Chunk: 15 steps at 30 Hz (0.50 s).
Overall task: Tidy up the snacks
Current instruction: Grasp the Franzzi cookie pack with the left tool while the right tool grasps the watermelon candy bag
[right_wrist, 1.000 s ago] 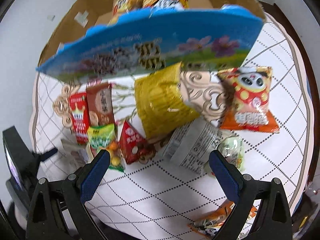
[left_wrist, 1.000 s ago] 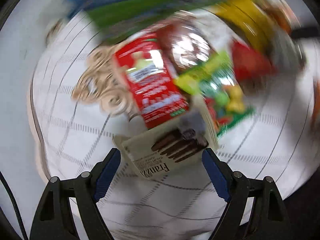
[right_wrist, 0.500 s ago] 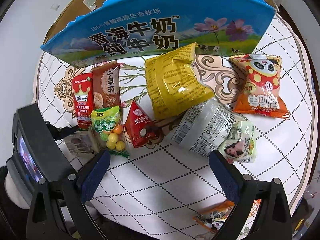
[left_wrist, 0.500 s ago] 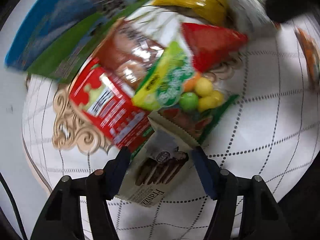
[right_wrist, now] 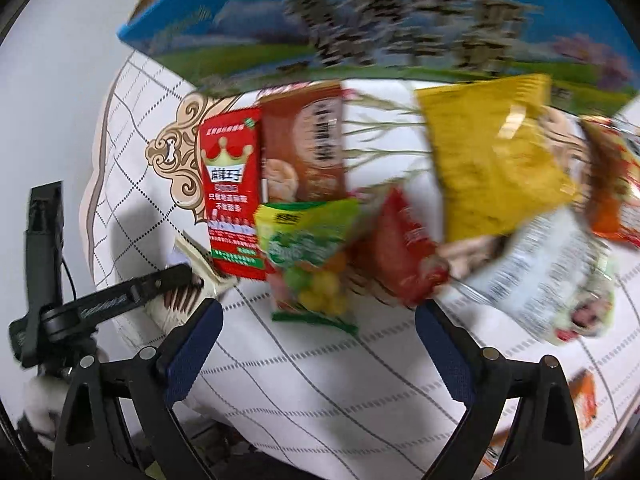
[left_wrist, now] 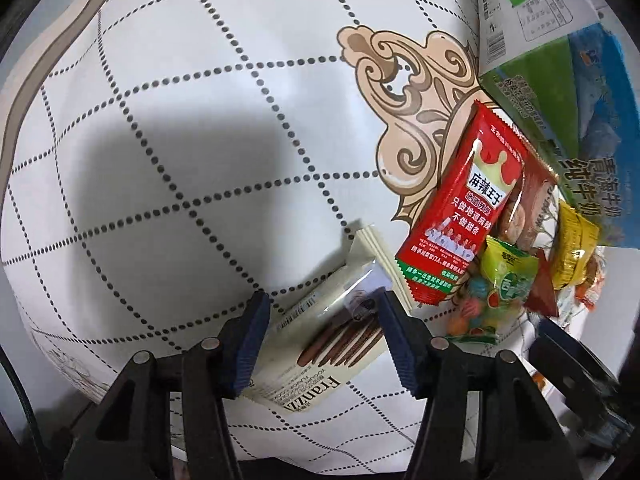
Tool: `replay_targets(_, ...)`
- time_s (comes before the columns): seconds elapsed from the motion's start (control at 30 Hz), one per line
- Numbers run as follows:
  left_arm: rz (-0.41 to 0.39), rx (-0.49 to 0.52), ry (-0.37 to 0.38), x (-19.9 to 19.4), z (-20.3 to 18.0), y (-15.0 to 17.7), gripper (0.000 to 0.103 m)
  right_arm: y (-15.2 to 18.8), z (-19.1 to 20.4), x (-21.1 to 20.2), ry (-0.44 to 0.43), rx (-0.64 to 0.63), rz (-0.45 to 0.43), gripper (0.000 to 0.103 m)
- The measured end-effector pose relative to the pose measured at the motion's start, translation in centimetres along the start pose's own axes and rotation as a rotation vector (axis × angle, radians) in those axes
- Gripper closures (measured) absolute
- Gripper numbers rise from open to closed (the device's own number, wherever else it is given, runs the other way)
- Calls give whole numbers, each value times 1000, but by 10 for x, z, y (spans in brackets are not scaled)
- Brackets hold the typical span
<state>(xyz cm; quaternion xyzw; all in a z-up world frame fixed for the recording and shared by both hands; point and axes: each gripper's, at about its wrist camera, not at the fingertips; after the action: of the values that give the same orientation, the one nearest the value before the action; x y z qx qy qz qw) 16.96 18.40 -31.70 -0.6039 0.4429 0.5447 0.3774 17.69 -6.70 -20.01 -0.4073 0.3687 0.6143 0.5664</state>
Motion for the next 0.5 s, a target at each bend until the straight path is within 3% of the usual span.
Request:
replay_targets(0.1, -25, 146, -53, -5, -4, 10, 48, -8, 7, 22, 23, 2, 33, 15)
replay_targets(0.23, -19, 373, -149, -12, -61, 23, 44, -11, 15, 46, 87, -28, 57, 41)
replay_targets(0.33, -8, 549, -258, 0, -87, 38, 41, -4, 17, 43, 107, -78, 47, 50)
replay_targets(0.43, -18, 570, -295, 4, -107, 42, 44, 10, 13, 39, 124, -110, 86, 50)
replay_targets(0.5, -36, 490, -273, 1, -110, 41, 48, 23, 8, 35, 136, -132, 119, 50)
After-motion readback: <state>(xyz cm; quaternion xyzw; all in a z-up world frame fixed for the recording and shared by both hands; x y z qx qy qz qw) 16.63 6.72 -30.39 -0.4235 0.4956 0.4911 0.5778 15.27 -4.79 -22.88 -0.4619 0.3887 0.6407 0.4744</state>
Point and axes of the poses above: each gripper's, at about its wrist camera, not at the fingertips, and x roughly the way its jaws point, z to its left, y to its underside, and after that the axes turned 5 degrees about -y, right-handed
